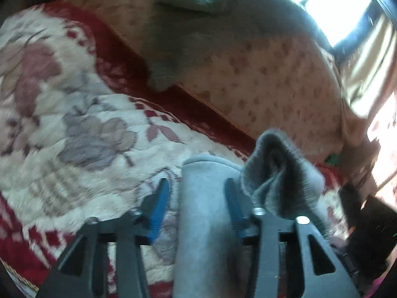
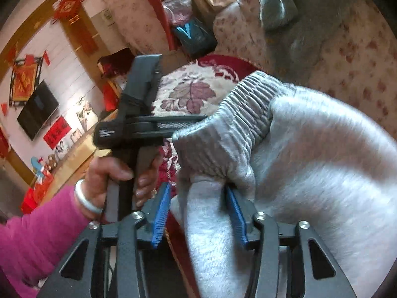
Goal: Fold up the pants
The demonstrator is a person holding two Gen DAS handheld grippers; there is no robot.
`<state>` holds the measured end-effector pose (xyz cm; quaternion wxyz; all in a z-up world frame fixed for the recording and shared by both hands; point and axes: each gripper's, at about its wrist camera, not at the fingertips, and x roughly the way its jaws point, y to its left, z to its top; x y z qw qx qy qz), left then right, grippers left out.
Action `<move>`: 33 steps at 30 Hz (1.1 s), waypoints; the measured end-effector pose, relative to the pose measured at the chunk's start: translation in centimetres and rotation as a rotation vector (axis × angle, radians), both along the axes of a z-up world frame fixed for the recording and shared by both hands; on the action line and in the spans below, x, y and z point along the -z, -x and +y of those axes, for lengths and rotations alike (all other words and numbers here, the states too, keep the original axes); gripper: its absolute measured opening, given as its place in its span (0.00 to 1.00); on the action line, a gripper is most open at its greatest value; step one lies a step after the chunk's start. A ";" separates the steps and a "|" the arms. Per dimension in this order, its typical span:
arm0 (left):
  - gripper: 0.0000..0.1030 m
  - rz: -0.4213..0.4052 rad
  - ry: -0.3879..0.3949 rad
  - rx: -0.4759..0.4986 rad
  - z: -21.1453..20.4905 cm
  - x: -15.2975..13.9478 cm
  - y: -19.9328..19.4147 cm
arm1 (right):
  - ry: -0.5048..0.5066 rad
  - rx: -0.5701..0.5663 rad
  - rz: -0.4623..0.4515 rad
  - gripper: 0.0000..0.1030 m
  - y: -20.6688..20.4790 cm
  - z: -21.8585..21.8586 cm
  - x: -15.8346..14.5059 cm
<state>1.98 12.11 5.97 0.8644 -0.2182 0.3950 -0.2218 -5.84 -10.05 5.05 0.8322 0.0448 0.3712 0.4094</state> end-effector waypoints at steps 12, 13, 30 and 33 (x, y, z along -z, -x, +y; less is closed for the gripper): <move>0.77 -0.198 -0.076 0.076 -4.0 -7.9 7.0 | -0.142 -0.064 -0.025 0.88 5.5 -5.0 -4.6; 0.78 -0.206 -0.092 0.087 -4.7 -8.2 7.6 | -0.135 -0.037 -0.040 0.88 5.9 -6.3 -4.8; 0.70 -0.129 -0.320 -0.019 -11.0 -3.8 9.6 | 0.046 0.322 -0.080 0.88 1.4 -13.2 -4.6; 0.57 -0.107 -0.315 -0.014 -10.2 -2.6 9.8 | 0.105 0.356 -0.117 0.88 -0.6 -11.8 -4.3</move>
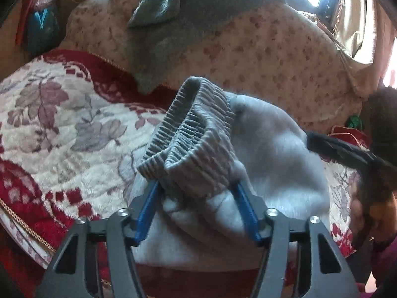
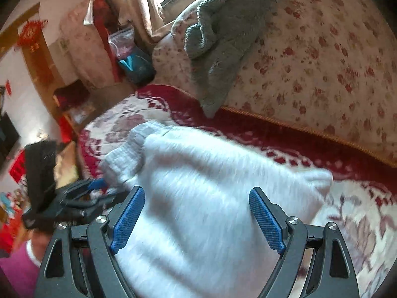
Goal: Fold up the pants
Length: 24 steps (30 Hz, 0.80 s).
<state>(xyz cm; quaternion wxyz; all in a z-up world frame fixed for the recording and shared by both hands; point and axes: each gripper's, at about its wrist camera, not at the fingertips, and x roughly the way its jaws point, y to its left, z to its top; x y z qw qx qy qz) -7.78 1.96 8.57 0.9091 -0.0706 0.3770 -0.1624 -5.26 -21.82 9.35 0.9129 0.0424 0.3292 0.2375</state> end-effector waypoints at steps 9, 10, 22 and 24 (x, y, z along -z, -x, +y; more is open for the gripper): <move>0.50 -0.024 0.030 -0.012 0.5 0.9 0.6 | 0.091 0.081 0.004 0.88 -4.7 3.1 1.9; 0.50 -0.019 0.044 -0.017 0.6 1.1 0.5 | 0.100 0.085 0.015 0.88 -5.1 3.3 2.0; 0.52 -0.016 0.069 -0.068 0.5 1.7 0.4 | 0.139 0.091 0.121 0.91 -7.8 3.9 4.4; 0.53 -0.019 0.059 -0.083 0.4 1.4 0.6 | 0.129 0.097 0.112 0.91 -7.2 3.7 3.9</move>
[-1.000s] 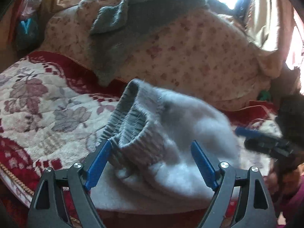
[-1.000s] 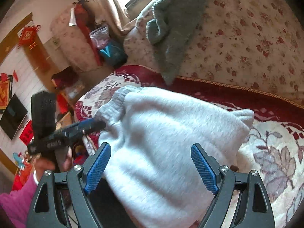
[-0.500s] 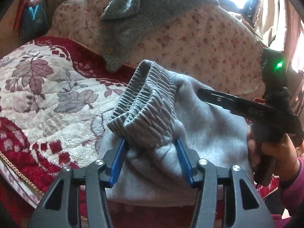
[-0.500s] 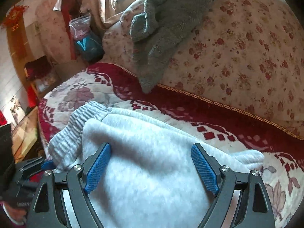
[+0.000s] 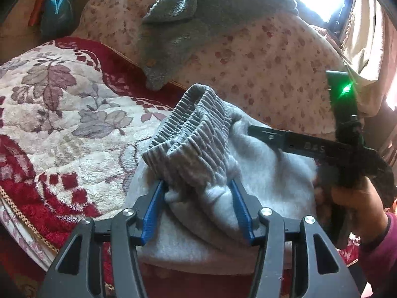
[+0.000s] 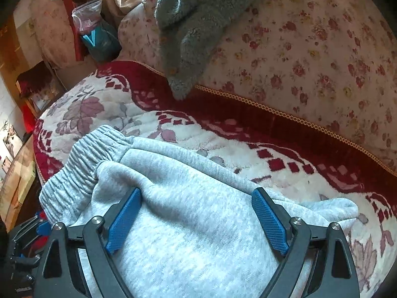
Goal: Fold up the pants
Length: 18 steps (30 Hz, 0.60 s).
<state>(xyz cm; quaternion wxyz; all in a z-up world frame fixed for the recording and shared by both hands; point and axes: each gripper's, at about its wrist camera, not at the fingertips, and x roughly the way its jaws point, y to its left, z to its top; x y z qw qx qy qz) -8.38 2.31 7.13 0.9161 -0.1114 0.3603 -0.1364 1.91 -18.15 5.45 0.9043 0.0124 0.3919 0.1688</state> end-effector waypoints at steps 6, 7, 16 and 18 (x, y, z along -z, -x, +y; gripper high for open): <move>0.60 -0.021 -0.057 -0.038 -1.0 -0.9 0.7 | -0.023 0.004 -0.024 0.91 2.3 -0.8 -1.4; 0.63 -0.026 -0.069 -0.043 -1.2 -1.2 0.9 | -0.037 0.003 -0.025 0.91 2.9 -1.2 -1.6; 0.79 -0.086 -0.129 -0.083 -2.5 -3.3 2.2 | -0.027 -0.022 -0.052 0.92 7.1 -2.4 -2.4; 0.79 -0.089 -0.124 -0.084 -2.7 -3.7 2.4 | -0.045 -0.023 -0.046 0.93 7.7 -2.8 -2.5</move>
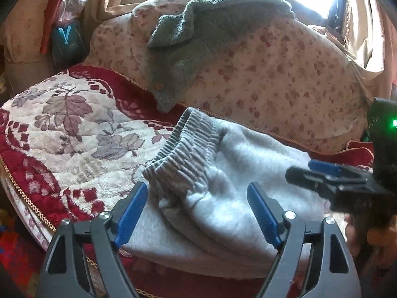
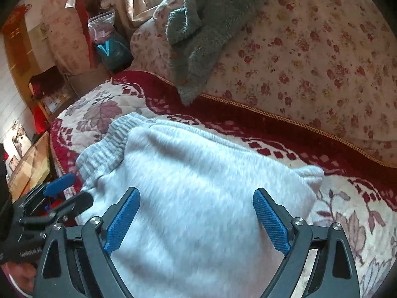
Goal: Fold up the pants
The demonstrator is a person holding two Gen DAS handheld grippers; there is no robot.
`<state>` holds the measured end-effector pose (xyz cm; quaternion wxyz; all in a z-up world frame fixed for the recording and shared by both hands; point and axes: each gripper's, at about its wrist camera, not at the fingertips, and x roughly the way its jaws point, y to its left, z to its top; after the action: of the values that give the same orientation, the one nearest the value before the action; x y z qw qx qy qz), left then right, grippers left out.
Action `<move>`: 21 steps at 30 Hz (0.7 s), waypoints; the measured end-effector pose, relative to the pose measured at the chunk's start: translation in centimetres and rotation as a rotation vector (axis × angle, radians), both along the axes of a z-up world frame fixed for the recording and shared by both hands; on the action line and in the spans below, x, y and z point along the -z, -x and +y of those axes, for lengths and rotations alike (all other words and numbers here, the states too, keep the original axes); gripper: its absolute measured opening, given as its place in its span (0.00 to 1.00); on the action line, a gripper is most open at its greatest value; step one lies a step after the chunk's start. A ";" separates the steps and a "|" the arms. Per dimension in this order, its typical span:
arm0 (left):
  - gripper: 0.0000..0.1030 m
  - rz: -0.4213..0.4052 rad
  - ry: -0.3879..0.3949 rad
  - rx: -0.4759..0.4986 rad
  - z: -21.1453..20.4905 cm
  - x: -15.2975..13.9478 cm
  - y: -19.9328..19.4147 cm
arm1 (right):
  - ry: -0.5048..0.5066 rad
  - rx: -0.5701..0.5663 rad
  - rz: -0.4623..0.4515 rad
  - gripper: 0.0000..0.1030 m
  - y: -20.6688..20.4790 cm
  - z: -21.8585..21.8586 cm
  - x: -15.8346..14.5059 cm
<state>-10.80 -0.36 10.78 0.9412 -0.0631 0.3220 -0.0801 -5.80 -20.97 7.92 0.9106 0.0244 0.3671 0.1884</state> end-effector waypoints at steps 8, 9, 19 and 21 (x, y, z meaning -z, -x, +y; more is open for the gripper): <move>0.85 -0.025 0.018 -0.005 -1.1 -1.2 0.9 | -0.028 0.020 0.039 0.94 1.8 -1.9 0.6; 0.85 -0.023 0.020 -0.005 -1.3 -1.2 0.9 | -0.032 0.025 0.042 0.94 2.0 -2.2 0.7; 0.85 -0.029 0.029 -0.002 -3.1 -1.3 1.5 | -0.019 0.072 0.033 0.94 3.4 -4.3 0.7; 0.85 -0.032 0.027 0.002 -3.5 -1.3 1.6 | -0.012 0.084 0.027 0.94 3.7 -4.7 0.6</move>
<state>-12.40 -3.89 12.06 0.9453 -0.0739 0.3059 -0.0864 -9.50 -25.64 7.30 0.9125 0.0480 0.3769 0.1519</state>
